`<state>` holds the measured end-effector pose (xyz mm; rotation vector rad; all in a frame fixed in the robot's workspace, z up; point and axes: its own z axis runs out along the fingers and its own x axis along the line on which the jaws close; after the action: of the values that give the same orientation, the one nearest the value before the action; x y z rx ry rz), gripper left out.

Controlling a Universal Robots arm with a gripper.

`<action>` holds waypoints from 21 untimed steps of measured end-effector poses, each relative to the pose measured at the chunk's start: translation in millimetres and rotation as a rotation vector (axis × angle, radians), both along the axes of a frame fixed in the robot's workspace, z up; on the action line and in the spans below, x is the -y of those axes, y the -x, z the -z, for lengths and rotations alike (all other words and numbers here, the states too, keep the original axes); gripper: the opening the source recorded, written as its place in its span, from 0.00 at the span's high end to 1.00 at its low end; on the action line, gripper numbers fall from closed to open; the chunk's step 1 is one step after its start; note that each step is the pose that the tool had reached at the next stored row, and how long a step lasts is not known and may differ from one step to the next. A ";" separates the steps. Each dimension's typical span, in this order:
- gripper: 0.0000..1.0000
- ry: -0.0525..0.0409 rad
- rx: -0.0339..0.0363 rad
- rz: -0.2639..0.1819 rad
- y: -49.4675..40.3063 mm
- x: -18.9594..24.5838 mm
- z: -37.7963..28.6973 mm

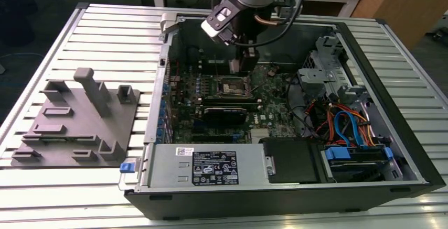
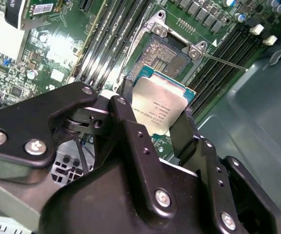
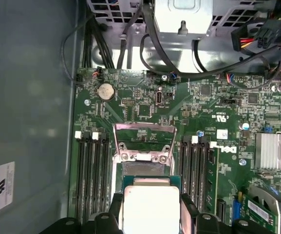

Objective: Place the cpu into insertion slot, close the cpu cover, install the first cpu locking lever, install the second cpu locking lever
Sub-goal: 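Place the cpu into insertion slot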

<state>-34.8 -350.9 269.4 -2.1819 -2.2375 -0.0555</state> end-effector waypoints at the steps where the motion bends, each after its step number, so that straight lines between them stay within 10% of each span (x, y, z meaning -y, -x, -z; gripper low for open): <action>1: 0.46 0.0000 0.0005 0.003 0.2 0.0 2.0; 21: 0.46 -0.0001 0.0017 0.007 0.8 0.0 6.3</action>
<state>-35.6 -350.9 263.1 -2.1901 -2.2312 -0.0575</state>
